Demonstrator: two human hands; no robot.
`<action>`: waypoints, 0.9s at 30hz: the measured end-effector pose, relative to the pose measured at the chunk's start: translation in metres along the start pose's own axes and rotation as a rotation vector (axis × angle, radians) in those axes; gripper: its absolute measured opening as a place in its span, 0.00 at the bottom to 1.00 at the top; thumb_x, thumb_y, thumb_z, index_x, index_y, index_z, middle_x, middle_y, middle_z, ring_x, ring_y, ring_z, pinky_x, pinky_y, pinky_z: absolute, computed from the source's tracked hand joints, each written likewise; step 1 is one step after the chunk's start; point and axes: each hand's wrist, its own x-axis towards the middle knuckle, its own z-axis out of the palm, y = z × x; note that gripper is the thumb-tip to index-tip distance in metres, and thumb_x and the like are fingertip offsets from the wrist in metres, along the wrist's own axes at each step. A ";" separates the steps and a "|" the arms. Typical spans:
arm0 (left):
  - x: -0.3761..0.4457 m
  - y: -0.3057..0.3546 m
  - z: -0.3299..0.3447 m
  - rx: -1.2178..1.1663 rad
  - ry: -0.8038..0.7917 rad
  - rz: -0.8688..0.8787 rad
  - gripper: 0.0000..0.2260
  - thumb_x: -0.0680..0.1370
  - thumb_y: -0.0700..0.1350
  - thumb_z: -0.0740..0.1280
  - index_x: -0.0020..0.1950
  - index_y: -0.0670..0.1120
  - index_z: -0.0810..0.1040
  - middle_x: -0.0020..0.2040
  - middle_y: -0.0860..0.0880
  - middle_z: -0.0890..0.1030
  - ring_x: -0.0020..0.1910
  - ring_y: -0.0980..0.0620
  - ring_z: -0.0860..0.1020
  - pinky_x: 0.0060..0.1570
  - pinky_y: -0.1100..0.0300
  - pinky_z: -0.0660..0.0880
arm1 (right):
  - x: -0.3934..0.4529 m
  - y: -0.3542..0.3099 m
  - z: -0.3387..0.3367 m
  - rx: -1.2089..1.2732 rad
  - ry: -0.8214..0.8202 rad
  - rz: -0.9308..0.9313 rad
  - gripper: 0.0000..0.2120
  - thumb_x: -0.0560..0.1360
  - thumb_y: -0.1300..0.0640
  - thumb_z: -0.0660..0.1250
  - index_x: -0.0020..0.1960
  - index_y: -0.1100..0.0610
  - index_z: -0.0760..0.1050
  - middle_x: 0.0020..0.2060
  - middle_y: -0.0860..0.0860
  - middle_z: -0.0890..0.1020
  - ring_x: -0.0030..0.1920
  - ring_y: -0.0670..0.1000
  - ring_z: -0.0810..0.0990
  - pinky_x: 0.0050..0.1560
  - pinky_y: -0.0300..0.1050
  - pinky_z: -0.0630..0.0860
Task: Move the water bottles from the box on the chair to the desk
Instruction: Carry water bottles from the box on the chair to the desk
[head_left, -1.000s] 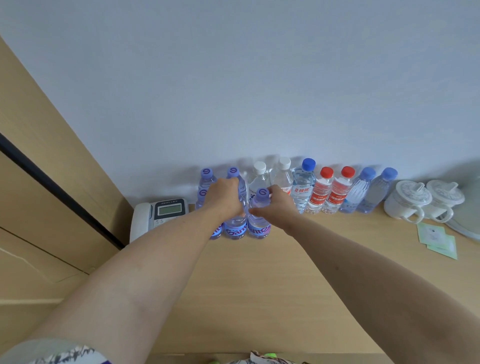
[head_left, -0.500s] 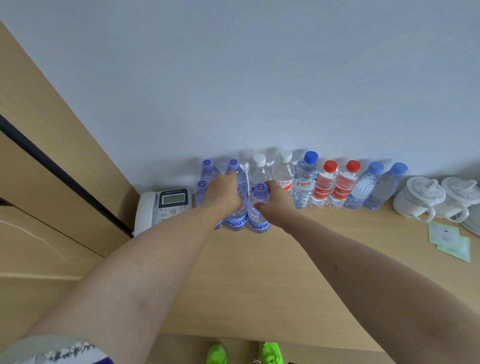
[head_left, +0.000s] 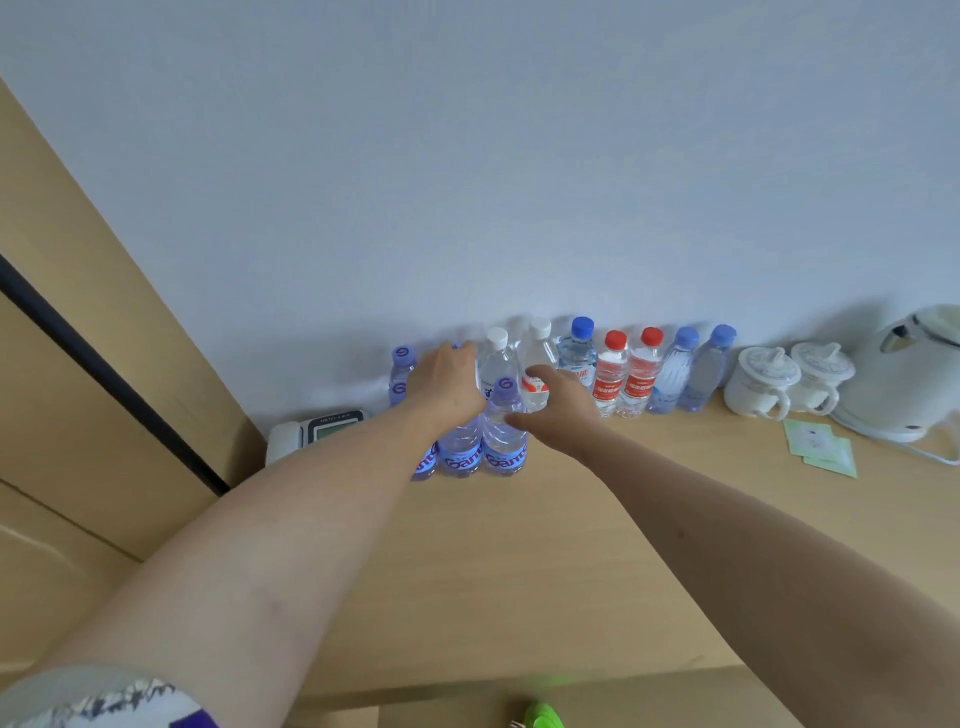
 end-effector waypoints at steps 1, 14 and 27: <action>-0.003 0.003 -0.003 -0.005 0.006 0.022 0.22 0.75 0.41 0.71 0.68 0.43 0.73 0.61 0.40 0.76 0.62 0.38 0.76 0.51 0.49 0.75 | -0.007 0.000 -0.003 -0.032 0.020 0.002 0.37 0.70 0.49 0.78 0.76 0.50 0.69 0.70 0.54 0.73 0.66 0.55 0.74 0.56 0.45 0.70; -0.098 0.139 0.031 -0.015 -0.096 0.575 0.26 0.74 0.45 0.72 0.72 0.47 0.73 0.68 0.42 0.75 0.67 0.40 0.73 0.62 0.47 0.76 | -0.199 0.068 -0.049 -0.267 0.285 0.453 0.44 0.70 0.41 0.77 0.80 0.42 0.59 0.81 0.53 0.60 0.78 0.60 0.61 0.73 0.56 0.66; -0.331 0.404 0.097 0.068 -0.234 1.185 0.29 0.75 0.54 0.72 0.75 0.50 0.70 0.73 0.44 0.71 0.73 0.41 0.67 0.68 0.48 0.70 | -0.498 0.202 -0.141 -0.226 0.645 0.965 0.44 0.69 0.40 0.76 0.79 0.44 0.60 0.77 0.55 0.65 0.75 0.60 0.64 0.71 0.56 0.67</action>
